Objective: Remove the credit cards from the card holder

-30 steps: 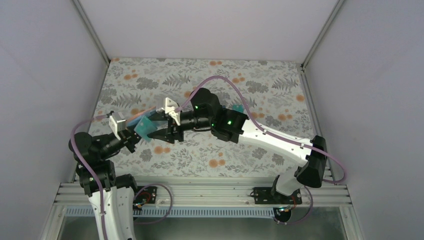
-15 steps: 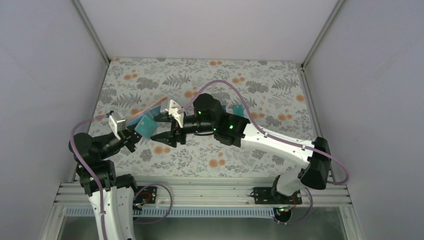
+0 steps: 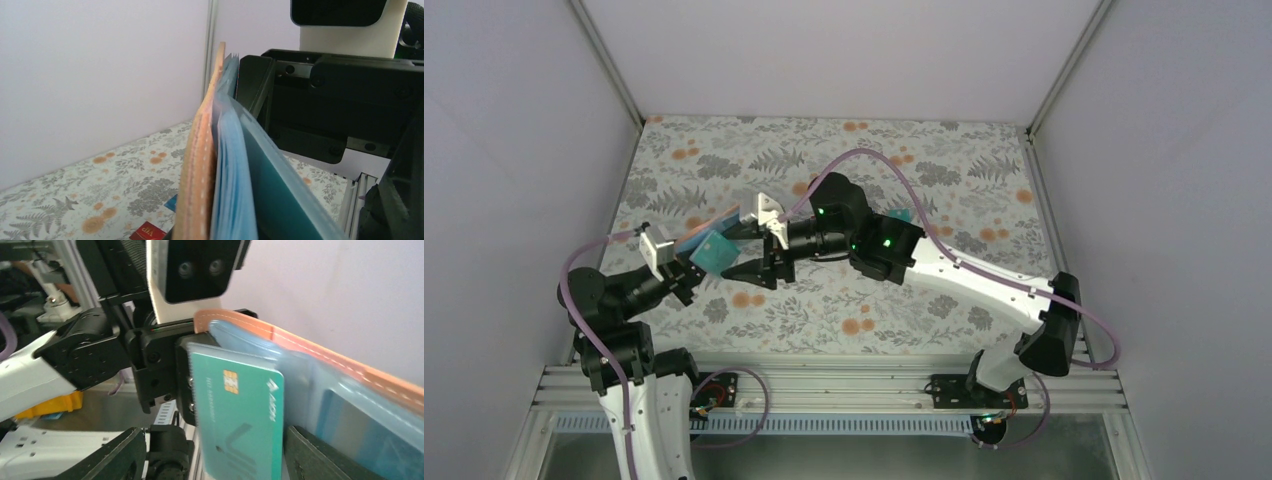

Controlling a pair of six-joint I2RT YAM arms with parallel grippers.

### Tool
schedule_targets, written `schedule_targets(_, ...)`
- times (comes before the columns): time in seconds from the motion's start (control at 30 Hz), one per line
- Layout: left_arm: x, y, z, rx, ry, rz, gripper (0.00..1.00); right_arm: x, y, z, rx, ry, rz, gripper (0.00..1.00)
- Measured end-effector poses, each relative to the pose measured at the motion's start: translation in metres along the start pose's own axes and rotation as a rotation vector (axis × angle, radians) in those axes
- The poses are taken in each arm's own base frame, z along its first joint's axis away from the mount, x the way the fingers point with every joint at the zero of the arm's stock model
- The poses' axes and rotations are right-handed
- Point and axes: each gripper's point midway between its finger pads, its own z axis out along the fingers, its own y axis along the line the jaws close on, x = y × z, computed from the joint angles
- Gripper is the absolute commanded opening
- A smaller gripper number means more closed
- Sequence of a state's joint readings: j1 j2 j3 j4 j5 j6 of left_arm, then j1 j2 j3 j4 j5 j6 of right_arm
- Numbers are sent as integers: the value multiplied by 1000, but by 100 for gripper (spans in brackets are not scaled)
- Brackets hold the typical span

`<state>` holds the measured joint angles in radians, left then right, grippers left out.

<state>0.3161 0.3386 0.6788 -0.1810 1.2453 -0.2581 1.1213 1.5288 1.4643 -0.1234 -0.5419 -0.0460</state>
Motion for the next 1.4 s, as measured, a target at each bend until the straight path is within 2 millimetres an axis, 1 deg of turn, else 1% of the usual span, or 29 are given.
schedule_targets(0.13, 2, -2, 0, 14, 8, -1, 2, 1, 10, -1, -88, 17, -33, 63)
schedule_targets(0.33, 6, -8, -1, 45, 20, -11, 2, 6, 11, -4, -137, 29, -46, 48)
schedule_targets(0.5, 7, -11, -1, 59, 24, -7, 2, 7, 10, -3, -141, 39, -60, 41)
schedule_targets(0.73, 7, -13, -1, 64, 24, 0, 2, 5, 4, 0, -120, 54, -72, 19)
schedule_targets(0.83, 7, -13, -1, 67, 25, 1, 2, 5, 2, 0, -108, 61, -80, 17)
schedule_targets(0.93, 8, -14, -1, 69, 27, 4, 2, 7, 2, 0, -108, 69, -86, 30)
schedule_targets(1.0, 10, -14, -2, 67, 30, -5, 2, 10, 4, -2, -118, 81, -93, 31)
schedule_targets(1.1, 12, -14, -1, 73, 34, -11, 2, 11, 7, -4, -126, 117, -98, 31)
schedule_targets(1.3, 12, -14, -1, 70, 33, -11, 2, 12, 6, -1, -122, 140, -109, 26)
schedule_targets(1.37, 12, -12, -1, 64, 33, -15, 2, 13, 4, 0, -107, 141, -109, 19)
schedule_targets(1.4, 12, -12, -1, 62, 34, -17, 2, 12, 2, 1, -94, 139, -105, 13)
